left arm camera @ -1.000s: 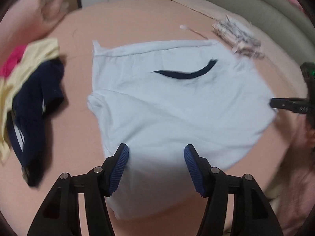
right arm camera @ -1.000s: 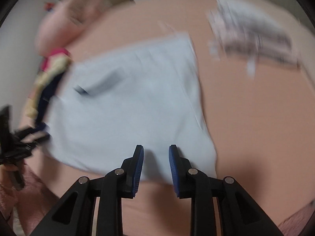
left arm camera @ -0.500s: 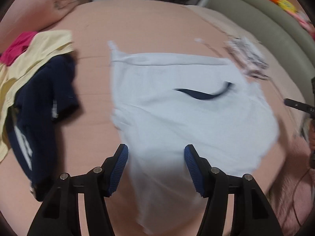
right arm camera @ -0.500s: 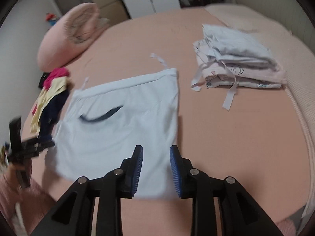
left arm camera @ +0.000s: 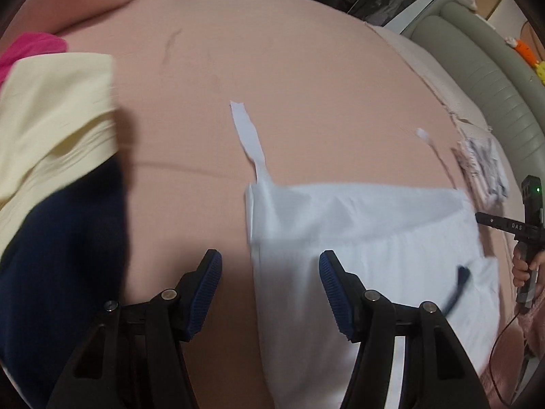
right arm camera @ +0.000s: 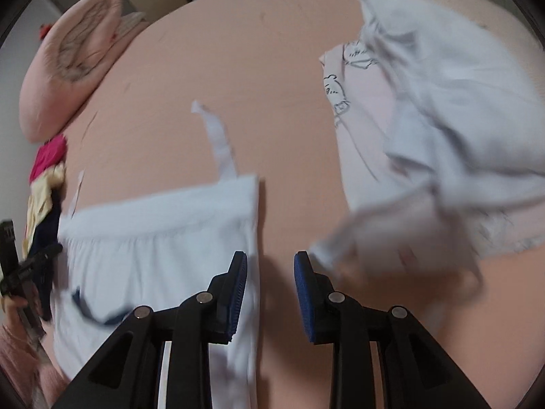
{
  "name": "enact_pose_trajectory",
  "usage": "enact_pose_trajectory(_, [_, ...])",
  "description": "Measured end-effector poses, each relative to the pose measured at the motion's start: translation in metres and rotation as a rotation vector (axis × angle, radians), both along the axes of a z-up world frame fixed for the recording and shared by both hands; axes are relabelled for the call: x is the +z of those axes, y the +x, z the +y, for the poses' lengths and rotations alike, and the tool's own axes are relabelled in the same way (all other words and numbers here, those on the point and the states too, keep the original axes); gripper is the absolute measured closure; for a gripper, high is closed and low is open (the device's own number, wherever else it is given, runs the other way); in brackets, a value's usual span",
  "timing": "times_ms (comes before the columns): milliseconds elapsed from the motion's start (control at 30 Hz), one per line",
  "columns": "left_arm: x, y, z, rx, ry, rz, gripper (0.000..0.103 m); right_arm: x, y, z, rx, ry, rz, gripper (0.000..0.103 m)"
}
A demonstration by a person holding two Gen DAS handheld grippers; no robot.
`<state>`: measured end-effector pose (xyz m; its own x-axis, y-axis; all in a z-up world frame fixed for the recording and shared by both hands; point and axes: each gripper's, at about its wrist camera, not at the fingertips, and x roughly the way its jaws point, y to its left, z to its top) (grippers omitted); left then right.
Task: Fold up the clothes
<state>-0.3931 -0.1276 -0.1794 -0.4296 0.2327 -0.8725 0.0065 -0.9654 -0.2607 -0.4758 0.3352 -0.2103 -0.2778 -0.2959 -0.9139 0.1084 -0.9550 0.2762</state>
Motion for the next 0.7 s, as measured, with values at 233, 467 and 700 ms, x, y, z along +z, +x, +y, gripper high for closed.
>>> enact_pose_trajectory(233, [0.001,-0.032,0.013,-0.059,0.102,-0.007,0.091,-0.016,-0.032,-0.045,0.124,-0.081,-0.008,0.088])
enact_pose_trajectory(467, [0.045,-0.013,0.023,-0.116,0.048,0.082,0.094,0.021,-0.019,-0.048,0.163,-0.126,0.055,0.098])
enact_pose_trajectory(700, [0.123,0.100,0.028,-0.217,-0.002,0.264,0.094,0.106,0.110,-0.046,0.343,-0.063,0.321,0.098])
